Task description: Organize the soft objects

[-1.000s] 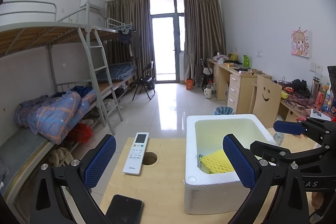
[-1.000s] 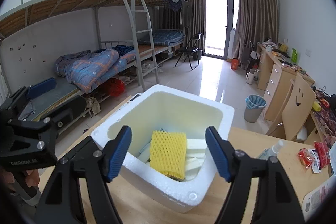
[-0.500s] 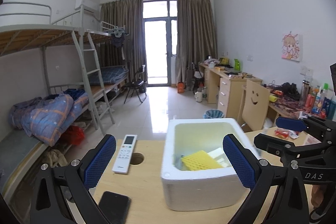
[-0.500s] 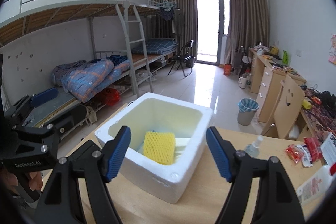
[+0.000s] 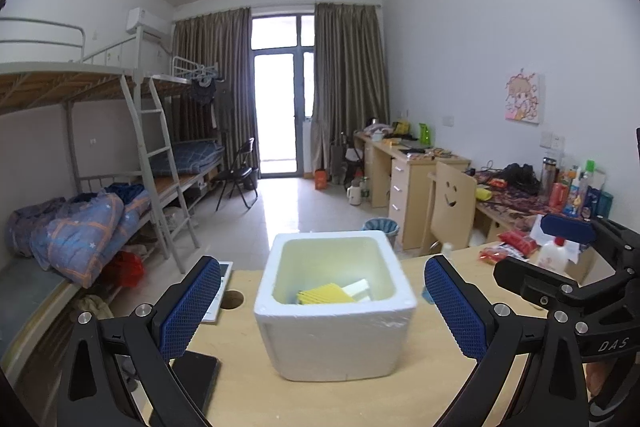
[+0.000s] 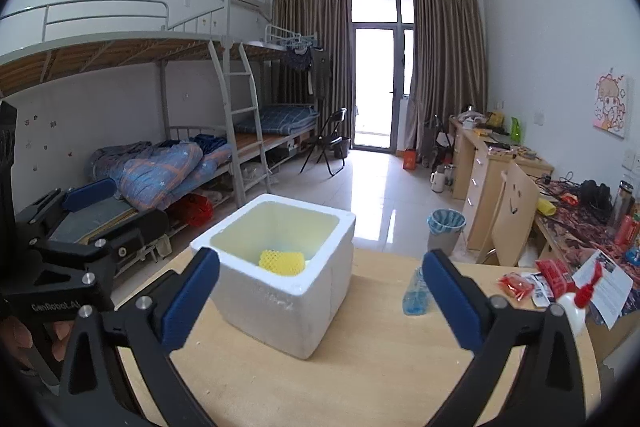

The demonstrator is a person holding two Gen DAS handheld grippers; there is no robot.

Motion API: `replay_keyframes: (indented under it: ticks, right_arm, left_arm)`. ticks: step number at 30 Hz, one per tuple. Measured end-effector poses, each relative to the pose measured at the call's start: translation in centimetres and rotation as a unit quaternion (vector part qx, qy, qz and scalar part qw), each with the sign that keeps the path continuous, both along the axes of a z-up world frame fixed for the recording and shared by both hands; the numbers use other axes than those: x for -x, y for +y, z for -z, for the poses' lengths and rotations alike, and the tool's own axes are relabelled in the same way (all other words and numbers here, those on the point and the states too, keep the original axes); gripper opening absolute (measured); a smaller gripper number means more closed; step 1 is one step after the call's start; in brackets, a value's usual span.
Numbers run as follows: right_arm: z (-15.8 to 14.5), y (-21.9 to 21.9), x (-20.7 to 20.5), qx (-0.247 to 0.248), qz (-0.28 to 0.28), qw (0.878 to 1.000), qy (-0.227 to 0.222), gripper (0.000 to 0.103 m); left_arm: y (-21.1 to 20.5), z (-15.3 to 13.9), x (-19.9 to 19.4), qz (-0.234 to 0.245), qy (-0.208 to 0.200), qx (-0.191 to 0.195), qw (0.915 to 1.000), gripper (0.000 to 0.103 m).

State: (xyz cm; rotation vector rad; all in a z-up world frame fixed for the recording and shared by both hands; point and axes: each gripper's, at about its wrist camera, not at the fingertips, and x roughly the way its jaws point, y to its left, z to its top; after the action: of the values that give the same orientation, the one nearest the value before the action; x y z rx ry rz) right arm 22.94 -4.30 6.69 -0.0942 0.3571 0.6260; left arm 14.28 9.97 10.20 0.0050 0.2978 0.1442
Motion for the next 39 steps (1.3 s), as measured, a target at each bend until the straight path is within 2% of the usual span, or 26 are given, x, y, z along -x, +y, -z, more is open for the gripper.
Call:
replay_keyframes:
  ticks: [9, 21, 39]
  right_arm:
    - [-0.3, -2.3, 4.2, -0.012, 0.007, 1.000, -0.025, 0.102]
    - [1.2, -4.8, 8.0, -0.015, 0.013, 0.999, -0.045, 0.102]
    - [2.6, -6.0, 13.0, -0.022, 0.028, 0.997, -0.064, 0.102]
  left_arm:
    - [-2.0, -0.9, 4.1, -0.004, -0.022, -0.017, 0.9996, 0.102]
    - [-4.6, 0.1, 8.1, -0.001, -0.030, -0.030, 0.9991, 0.102]
    - [-5.7, 1.4, 13.3, -0.003, -0.063, -0.020, 0.9978, 0.102]
